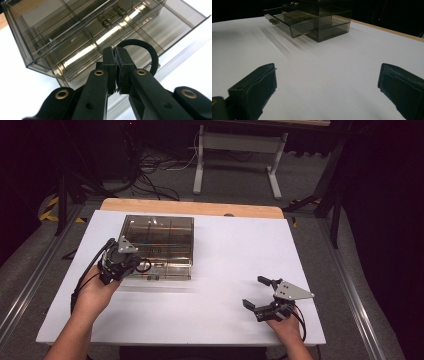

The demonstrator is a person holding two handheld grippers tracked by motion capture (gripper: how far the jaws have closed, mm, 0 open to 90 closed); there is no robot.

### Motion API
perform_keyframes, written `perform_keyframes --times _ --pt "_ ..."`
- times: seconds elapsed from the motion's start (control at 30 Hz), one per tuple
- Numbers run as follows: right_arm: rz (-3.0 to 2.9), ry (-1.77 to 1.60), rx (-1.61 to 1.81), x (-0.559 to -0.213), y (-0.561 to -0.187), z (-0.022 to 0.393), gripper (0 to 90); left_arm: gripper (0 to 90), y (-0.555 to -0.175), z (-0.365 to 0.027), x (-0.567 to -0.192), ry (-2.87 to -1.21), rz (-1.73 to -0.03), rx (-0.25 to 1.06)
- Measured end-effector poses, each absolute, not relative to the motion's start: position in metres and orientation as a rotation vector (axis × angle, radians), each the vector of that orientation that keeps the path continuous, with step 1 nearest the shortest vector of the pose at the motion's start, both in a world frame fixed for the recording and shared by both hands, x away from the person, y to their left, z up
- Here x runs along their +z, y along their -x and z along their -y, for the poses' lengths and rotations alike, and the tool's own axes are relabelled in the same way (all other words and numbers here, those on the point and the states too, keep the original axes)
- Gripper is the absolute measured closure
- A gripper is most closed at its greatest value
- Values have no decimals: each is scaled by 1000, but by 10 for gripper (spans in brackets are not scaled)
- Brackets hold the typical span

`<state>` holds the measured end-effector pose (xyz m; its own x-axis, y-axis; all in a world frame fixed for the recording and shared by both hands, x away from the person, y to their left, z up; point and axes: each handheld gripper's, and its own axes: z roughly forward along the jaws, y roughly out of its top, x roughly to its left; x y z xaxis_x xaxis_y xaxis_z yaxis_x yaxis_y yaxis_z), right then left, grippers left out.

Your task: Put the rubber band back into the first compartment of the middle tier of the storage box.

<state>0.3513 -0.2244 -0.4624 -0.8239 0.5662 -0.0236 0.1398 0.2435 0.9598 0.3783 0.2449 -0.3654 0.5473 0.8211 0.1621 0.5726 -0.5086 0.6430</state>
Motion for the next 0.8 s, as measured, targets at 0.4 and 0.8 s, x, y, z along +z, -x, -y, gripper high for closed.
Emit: perform_keyframes --times 0.4,0.8 --pt "-2156 -648 1605 -462 -351 224 25 871 -382 -247 -369 -2250 -1134 613" --pt "-2158 -644 1602 -462 -351 224 25 871 -385 -252 -372 -2253 -1159 619"
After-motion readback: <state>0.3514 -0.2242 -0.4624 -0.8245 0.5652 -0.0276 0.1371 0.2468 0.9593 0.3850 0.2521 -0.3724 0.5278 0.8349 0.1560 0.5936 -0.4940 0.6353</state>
